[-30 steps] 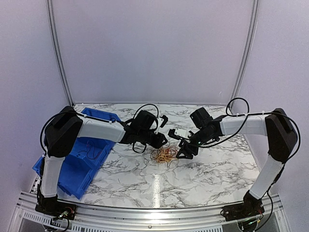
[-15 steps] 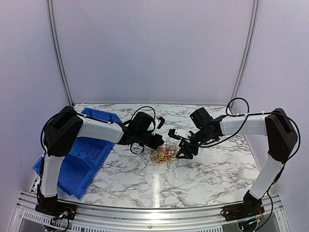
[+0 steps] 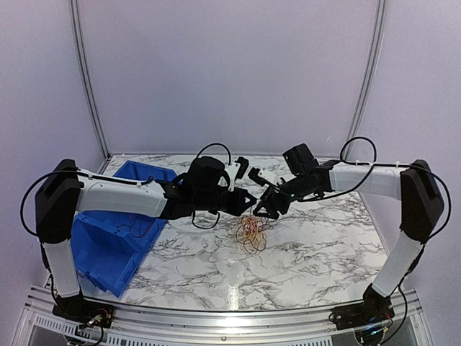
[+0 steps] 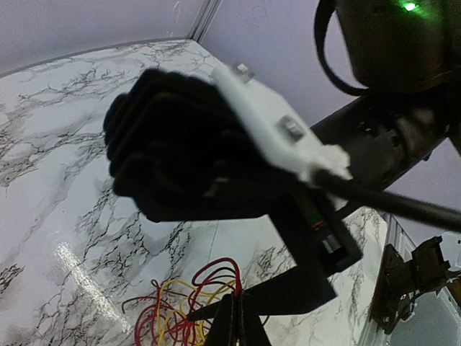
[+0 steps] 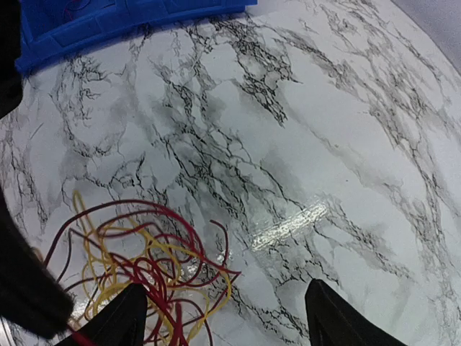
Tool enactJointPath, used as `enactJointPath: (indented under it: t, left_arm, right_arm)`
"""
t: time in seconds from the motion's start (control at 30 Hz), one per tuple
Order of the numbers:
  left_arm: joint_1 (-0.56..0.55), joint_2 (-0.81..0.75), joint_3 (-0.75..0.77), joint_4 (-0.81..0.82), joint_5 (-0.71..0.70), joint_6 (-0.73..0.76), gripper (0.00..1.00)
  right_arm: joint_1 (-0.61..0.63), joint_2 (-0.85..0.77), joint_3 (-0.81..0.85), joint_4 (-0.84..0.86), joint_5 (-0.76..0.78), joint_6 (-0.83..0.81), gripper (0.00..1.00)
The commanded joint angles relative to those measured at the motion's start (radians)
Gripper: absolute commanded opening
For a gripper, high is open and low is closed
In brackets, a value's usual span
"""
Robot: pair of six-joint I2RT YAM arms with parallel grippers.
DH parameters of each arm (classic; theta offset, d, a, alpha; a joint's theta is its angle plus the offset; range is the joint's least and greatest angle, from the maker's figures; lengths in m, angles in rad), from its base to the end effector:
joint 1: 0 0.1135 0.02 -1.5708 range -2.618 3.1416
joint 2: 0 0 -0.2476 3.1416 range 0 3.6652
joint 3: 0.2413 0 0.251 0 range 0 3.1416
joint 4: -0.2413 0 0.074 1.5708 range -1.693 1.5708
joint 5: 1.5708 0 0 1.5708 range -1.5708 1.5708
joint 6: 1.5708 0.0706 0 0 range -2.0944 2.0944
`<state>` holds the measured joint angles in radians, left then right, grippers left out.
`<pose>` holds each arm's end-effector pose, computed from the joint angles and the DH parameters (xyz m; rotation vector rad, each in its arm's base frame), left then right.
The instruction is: Untangle the cables
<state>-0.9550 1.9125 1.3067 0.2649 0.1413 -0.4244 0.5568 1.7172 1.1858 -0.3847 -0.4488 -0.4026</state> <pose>0.2651 -0.3919 0.2092 0.6377 1.9554 -1.0354 0.3068 0.2270 0.1775 -1.3018 2.0901 0.6229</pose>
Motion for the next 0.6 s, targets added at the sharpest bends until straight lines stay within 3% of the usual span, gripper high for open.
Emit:
enactJointPath:
  t: [0.0, 0.13, 0.27, 0.47, 0.57]
  left_arm:
    - [-0.026, -0.063, -0.041, 0.053, -0.065, -0.055, 0.0]
    - [-0.054, -0.102, -0.086, 0.078, -0.127, -0.101, 0.0]
    - [-0.076, -0.152, -0.134, 0.092, -0.198, -0.13, 0.0]
    - [-0.086, -0.262, -0.198, 0.092, -0.264, -0.132, 0.0]
    - [-0.088, -0.336, -0.224, 0.092, -0.293, -0.112, 0.0]
  right_arm:
    - [-0.001, 0.063, 0.022, 0.018, -0.044, 0.054, 0.76]
    - [-0.001, 0.093, -0.01, 0.047, -0.072, 0.059, 0.73]
    - [-0.001, 0.133, -0.024, 0.051, -0.07, 0.055, 0.62]
    - [-0.003, 0.185, -0.024, 0.033, -0.05, 0.038, 0.21]
    - [-0.006, 0.2, -0.023, 0.029, -0.021, 0.036, 0.17]
